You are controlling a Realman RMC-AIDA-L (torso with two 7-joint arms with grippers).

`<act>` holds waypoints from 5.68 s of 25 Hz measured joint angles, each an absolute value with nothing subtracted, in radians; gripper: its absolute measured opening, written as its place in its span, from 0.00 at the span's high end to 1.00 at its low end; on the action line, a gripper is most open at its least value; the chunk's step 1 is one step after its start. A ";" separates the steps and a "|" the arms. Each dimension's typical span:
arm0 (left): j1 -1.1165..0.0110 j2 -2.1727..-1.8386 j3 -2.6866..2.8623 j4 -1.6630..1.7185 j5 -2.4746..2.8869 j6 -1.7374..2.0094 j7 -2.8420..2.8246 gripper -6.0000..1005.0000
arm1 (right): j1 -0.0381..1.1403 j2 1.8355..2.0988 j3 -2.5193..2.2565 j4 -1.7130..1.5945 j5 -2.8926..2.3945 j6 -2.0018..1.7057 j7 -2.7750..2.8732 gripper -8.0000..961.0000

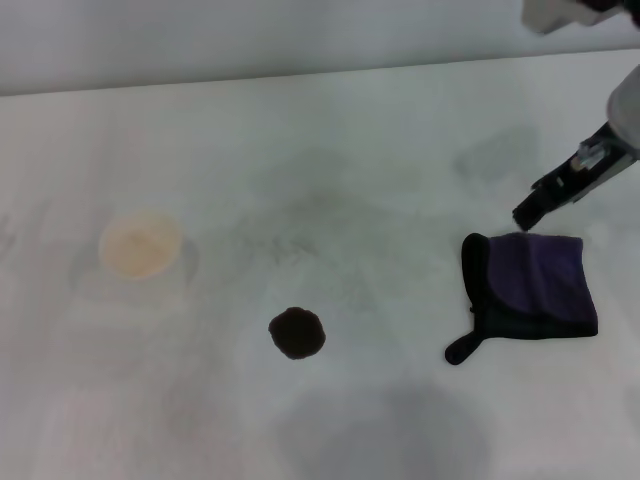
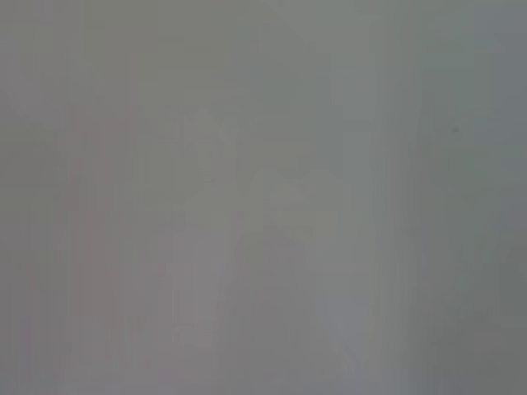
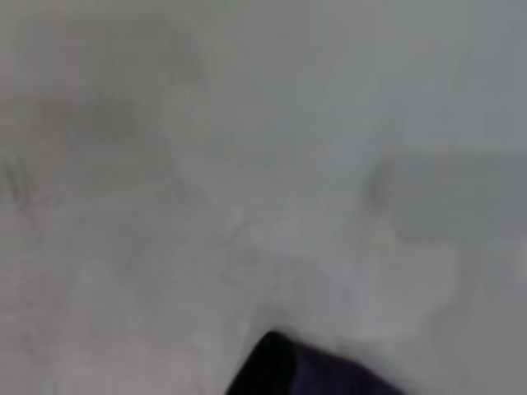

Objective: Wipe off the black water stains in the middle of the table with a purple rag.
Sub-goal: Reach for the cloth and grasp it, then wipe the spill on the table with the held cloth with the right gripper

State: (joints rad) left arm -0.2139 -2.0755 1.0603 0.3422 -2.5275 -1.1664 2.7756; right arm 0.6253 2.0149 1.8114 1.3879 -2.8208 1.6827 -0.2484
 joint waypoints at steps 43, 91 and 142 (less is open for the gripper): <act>-0.260 -2.077 1.069 0.296 -2.519 -1.162 2.789 0.12 | 0.747 2.019 1.611 0.931 -2.830 1.473 -0.237 0.36; -0.263 -2.085 1.071 0.218 -2.519 -1.206 2.782 0.12 | 0.959 2.028 1.035 0.941 -2.387 1.266 -0.367 0.89; -0.285 -2.083 1.074 0.114 -2.509 -1.248 2.798 0.12 | 1.074 2.028 0.709 1.073 -2.059 1.168 -0.414 0.89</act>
